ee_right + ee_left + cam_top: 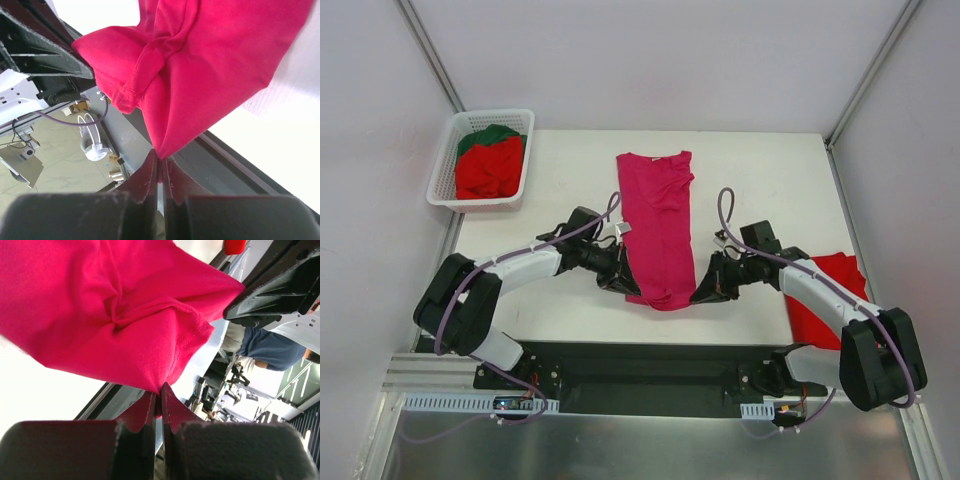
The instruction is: Fold and stack the t-shirts
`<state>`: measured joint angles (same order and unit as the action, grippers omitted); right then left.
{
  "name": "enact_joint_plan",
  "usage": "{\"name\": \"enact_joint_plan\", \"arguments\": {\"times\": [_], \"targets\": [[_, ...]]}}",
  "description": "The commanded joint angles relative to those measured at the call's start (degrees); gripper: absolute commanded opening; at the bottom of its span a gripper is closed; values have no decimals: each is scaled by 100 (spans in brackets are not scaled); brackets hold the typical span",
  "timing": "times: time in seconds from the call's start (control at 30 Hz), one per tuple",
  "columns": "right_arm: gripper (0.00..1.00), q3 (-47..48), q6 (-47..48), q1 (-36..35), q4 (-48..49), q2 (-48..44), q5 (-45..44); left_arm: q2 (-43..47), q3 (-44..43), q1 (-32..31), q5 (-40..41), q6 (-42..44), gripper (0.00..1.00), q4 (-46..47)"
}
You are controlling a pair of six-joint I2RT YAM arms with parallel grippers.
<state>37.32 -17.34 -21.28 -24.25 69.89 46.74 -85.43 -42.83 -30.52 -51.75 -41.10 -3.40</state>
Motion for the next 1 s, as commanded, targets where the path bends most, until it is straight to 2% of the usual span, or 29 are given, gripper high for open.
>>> {"name": "enact_joint_plan", "arguments": {"times": [0.0,0.53,0.97], "targets": [[1,328,231,80,-80,217,54,-210,-366,125,-292,304,0,-143],[1,1154,592,396,-89,1342,283,-615,-919,582,-529,673,0,-512],[1,1866,671,519,-141,1967,415,-1090,-1482,697,-608,823,0,-732]]}}
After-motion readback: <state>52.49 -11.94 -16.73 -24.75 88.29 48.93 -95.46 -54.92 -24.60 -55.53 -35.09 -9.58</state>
